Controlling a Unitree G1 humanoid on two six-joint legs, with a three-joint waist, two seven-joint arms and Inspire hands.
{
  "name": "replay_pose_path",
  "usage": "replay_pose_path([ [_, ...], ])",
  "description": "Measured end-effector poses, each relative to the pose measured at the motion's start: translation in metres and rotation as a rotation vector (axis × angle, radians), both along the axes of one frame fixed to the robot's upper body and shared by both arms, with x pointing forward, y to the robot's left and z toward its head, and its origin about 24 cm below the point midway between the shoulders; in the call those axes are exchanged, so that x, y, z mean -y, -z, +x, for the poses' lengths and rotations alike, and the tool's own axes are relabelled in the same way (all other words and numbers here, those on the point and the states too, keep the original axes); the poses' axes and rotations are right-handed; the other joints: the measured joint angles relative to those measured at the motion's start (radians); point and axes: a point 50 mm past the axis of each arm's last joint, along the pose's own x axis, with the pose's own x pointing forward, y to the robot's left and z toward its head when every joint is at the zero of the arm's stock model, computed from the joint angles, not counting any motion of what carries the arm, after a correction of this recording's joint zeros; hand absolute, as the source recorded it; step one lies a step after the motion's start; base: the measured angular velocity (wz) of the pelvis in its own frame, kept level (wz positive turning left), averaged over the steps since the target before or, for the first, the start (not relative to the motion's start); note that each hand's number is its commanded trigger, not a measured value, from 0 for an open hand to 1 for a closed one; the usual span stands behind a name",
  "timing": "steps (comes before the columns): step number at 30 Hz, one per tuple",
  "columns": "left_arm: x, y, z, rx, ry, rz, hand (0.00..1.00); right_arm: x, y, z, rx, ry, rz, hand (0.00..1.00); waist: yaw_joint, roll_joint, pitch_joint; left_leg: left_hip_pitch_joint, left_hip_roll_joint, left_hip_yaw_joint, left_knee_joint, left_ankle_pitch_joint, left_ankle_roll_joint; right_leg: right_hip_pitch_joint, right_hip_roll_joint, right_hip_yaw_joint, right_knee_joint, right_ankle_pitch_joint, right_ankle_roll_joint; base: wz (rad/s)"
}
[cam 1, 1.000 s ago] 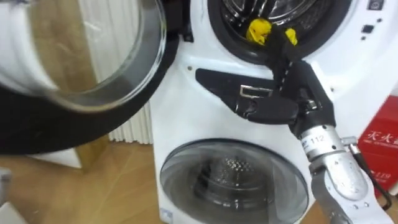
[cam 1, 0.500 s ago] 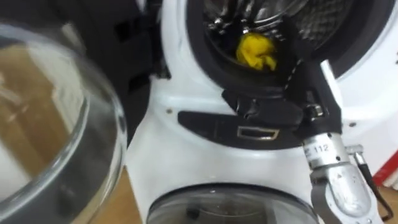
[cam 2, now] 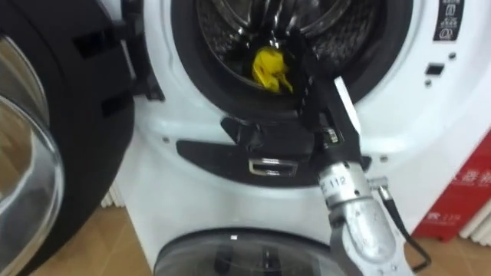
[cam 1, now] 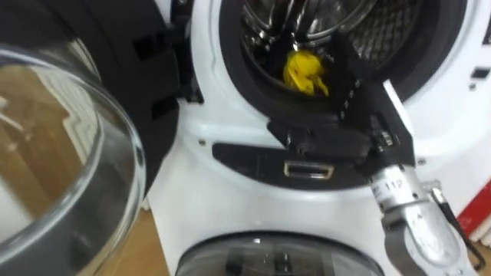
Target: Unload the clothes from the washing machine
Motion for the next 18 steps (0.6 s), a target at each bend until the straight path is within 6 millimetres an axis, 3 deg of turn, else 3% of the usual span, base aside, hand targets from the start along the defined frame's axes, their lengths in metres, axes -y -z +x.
replay_pose_path([
  [8,0.007,0.002,0.008,0.011,-0.004,-0.022,0.0,0.001,-0.004,-0.001,0.024,0.012,-0.029,0.0,-0.031,-0.011,0.0004,-0.003,-0.003,-0.034,-0.008,0.009,-0.005,0.016,-0.002,-0.035,-0.017,0.003,-0.001,0.13],
  [11,0.007,0.002,0.01,0.015,-0.009,-0.023,0.0,0.016,-0.029,-0.002,0.129,0.086,-0.052,0.0,-0.033,-0.013,-0.0001,0.0,-0.002,-0.036,-0.015,0.01,-0.005,0.023,-0.001,-0.04,-0.03,0.003,-0.001,0.05],
  [13,0.006,0.002,0.007,0.014,-0.012,-0.02,0.0,0.027,-0.058,-0.003,0.24,0.133,-0.046,0.0,-0.034,-0.013,0.0003,0.013,-0.002,-0.033,-0.032,0.011,-0.004,0.03,0.001,-0.036,-0.036,0.0,-0.001,-0.05],
  [18,0.004,0.001,0.003,0.005,-0.013,-0.015,0.0,0.024,-0.066,-0.009,0.286,0.131,-0.052,0.0,-0.043,-0.015,0.0018,0.031,-0.002,-0.03,-0.053,0.012,-0.002,0.043,0.01,-0.036,-0.048,0.003,-0.01,0.0],
])
